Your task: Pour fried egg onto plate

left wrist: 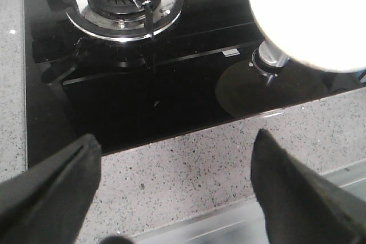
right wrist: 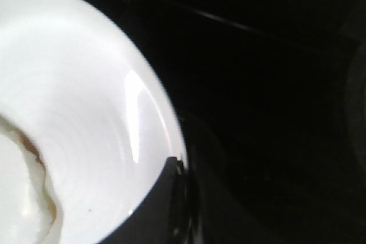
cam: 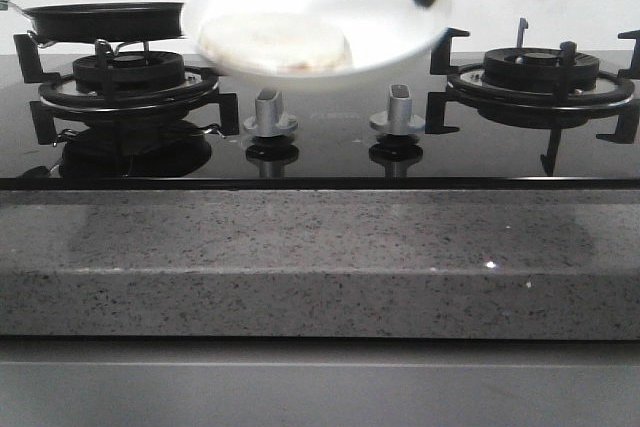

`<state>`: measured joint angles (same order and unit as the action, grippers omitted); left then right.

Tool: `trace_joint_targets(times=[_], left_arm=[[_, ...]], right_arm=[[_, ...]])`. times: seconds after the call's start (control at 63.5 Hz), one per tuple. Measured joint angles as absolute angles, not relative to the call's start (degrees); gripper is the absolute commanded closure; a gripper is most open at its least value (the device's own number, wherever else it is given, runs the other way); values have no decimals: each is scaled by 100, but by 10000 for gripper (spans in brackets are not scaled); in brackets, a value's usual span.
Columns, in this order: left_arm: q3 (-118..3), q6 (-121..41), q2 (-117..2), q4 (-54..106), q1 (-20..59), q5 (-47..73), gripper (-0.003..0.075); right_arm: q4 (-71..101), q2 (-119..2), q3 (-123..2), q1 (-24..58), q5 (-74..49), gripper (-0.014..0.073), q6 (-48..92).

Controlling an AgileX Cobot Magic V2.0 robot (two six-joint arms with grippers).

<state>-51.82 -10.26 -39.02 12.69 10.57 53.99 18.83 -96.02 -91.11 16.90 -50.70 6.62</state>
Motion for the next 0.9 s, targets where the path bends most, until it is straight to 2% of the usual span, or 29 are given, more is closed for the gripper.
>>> trace_joint_targets(times=[0.315,0.52,0.898], left_arm=[[-5182,-1026,-3902,1269,1057,5385,186],[-5182,-1026,-3902,1269,1057,5385,186],[-5182,-1026,-3902,1300,1057,5385,186]], right_arm=[[2250,-10743,-10436,1132,-5456,662,72],[2845,-11291,-10492,1087,-5257,662,0],[2785,-11795,-10492,1073,-5126,659,0]])
